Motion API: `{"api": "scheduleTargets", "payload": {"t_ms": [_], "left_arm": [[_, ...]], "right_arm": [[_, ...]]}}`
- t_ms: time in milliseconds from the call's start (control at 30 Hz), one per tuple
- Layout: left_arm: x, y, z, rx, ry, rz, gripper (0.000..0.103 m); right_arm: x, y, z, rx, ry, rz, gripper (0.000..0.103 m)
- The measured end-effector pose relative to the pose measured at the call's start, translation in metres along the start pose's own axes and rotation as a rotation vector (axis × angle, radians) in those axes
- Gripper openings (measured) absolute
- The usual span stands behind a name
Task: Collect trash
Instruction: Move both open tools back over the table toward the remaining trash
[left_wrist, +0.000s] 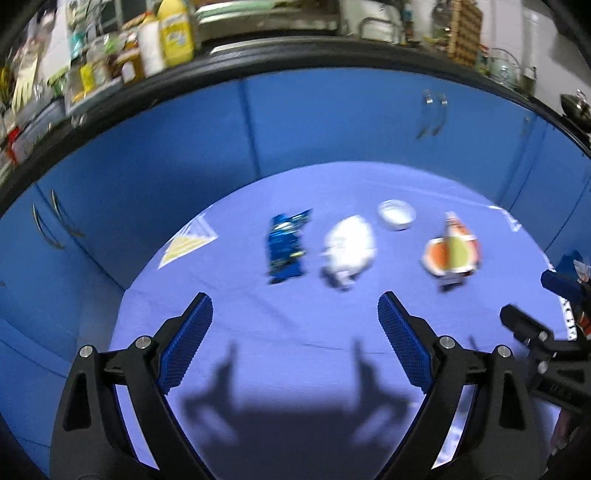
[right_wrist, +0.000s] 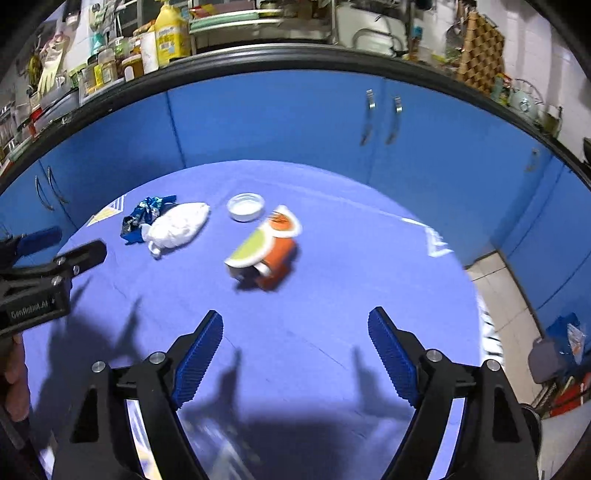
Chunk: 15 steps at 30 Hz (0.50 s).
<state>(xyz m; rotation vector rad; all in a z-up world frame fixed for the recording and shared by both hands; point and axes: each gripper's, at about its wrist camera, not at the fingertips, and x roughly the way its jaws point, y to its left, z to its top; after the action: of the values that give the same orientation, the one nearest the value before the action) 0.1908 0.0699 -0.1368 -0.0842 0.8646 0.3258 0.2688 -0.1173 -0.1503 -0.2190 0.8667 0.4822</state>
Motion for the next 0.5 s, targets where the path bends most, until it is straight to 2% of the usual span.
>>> {"api": "scheduleTargets", "payload": {"t_ms": [100, 500], "left_arm": [[0.016, 0.02, 0.001, -0.015, 0.027, -0.02, 0.09], [0.063, 0.03, 0.028, -0.03, 0.045, -0.051, 0.09]], "right_arm": [[0.017, 0.011, 0.013, 0.008, 0.014, 0.011, 0.079], [0.062, 0.026, 0.046, 0.031, 0.048, -0.012, 0.079]]}}
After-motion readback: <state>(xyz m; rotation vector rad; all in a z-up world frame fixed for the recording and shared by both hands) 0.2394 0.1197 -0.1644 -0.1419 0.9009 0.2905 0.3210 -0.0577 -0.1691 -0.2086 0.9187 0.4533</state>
